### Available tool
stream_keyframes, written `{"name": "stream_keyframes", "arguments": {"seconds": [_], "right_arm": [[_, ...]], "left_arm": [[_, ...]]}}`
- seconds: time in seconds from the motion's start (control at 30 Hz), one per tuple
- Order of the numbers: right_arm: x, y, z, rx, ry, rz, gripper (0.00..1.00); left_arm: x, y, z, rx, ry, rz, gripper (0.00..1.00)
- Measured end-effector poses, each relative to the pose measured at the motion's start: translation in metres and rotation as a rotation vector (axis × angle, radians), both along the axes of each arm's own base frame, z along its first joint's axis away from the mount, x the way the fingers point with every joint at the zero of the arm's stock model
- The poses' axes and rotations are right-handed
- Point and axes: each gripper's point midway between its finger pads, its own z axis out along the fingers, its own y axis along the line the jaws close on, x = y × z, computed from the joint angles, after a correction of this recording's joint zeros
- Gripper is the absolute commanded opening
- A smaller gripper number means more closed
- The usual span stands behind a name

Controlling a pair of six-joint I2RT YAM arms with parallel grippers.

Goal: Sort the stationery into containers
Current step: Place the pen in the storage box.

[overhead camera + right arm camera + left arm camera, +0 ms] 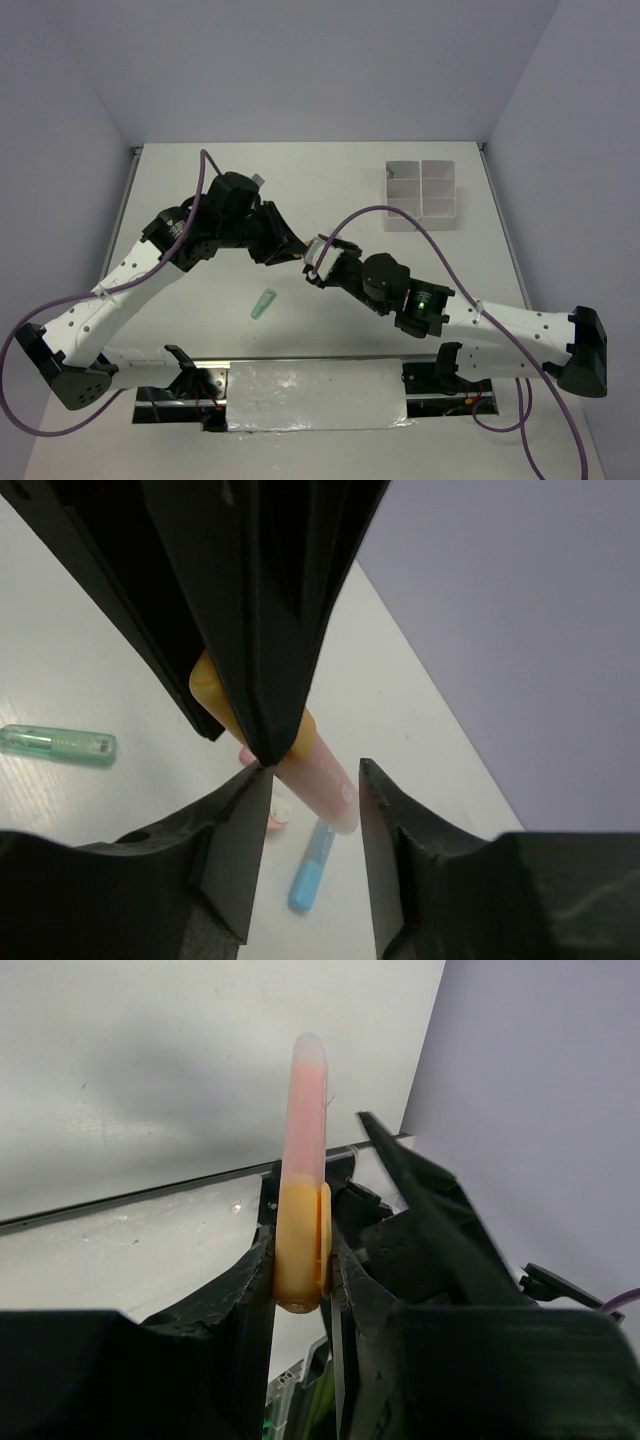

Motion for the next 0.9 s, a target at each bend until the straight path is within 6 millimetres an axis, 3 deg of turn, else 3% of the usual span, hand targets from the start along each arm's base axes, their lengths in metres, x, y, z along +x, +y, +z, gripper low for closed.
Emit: {"name": "stream_keyframes", "arguments": {"seconds": [0.03, 0.2, 0.27, 0.33, 0.43, 0.5, 0.53, 0.57, 0.63, 0.67, 0.7, 0.77, 0.9], "right_arm": [[0.001, 0.002, -0.001, -0.003, -0.003, 0.000, 0.41], [0.008, 0.012, -0.013, -0.039, -0.010, -0.009, 0.40], [0.008, 0.013, -0.015, -0.047, -0.013, -0.009, 0.33], [0.009, 0.013, -0.014, -0.053, -0.022, -0.010, 0.16], [0.009, 0.012, -0.014, -0.070, -0.042, -0.009, 0.00], [0.010, 0.012, -0.014, -0.072, -0.045, -0.009, 0.00], [0.010, 0.012, -0.014, -0.071, -0.045, -0.008, 0.00], [0.009, 0.012, -0.014, -0.067, -0.044, -0.007, 0.00], [0.008, 0.012, -0.014, -0.047, -0.043, -0.003, 0.00], [0.007, 0.011, -0.014, -0.035, -0.041, 0.002, 0.00], [0.005, 0.011, -0.013, -0.013, -0.033, 0.006, 0.00], [0.002, 0.009, -0.010, 0.026, -0.021, 0.009, 0.00], [-0.002, 0.006, -0.004, 0.103, -0.001, 0.012, 0.00]], "left_arm": [[0.000, 0.000, -0.001, -0.002, 0.002, -0.001, 0.00], [0.000, -0.002, -0.005, -0.013, 0.018, 0.005, 0.00], [0.001, -0.001, -0.007, -0.012, 0.022, 0.009, 0.00], [0.003, -0.002, -0.005, -0.025, 0.012, 0.015, 0.00], [0.008, -0.002, 0.000, -0.049, 0.005, 0.043, 0.00], [0.009, -0.001, 0.000, -0.048, 0.002, 0.047, 0.02], [0.009, -0.001, 0.000, -0.046, 0.001, 0.049, 0.09], [0.010, -0.001, 0.000, -0.045, 0.000, 0.050, 0.25], [0.010, 0.000, 0.001, -0.043, -0.005, 0.054, 0.41], [0.011, 0.000, 0.001, -0.042, -0.010, 0.057, 0.59], [0.011, 0.000, 0.003, -0.043, -0.023, 0.050, 0.67], [0.014, 0.001, 0.007, -0.047, -0.051, 0.059, 0.81], [0.024, 0.008, 0.025, -0.055, -0.118, 0.099, 0.84]]}}
